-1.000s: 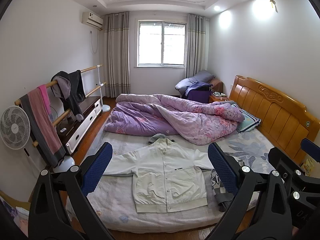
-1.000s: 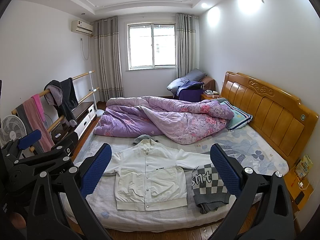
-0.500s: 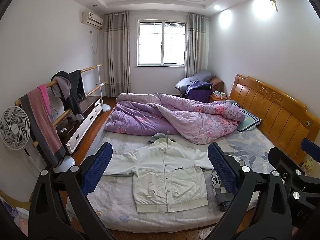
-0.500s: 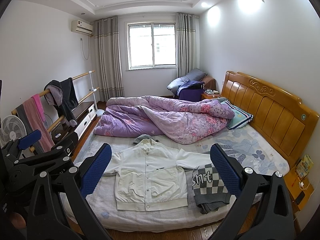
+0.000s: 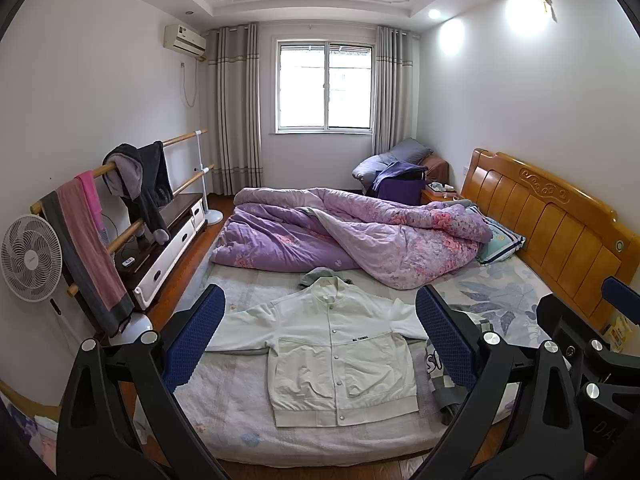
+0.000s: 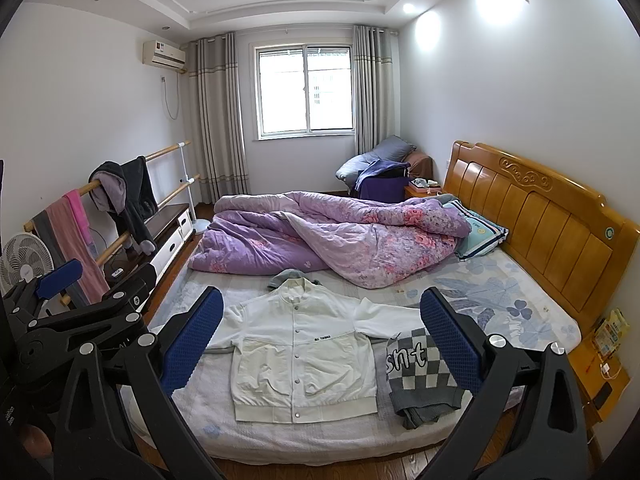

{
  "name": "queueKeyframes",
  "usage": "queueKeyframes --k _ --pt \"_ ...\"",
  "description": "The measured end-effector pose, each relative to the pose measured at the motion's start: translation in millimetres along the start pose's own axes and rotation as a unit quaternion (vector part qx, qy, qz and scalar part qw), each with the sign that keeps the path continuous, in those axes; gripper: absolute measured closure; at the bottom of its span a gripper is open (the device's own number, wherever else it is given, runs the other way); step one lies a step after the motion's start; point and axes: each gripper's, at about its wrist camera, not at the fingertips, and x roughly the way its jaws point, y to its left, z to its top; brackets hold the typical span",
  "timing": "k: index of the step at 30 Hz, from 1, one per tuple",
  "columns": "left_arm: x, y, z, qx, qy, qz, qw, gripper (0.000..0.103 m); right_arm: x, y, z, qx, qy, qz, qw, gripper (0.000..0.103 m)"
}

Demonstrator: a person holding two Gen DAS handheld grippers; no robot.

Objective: Fold large clothes

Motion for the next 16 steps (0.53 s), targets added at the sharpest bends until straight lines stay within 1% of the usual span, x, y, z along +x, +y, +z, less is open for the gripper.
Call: queueKeyframes --k 16 --pt "5.3 2.2 2.1 0.002 0.0 0.0 1.0 0.006 1.9 1.2 1.0 0.001 0.001 0.001 1.0 0.008"
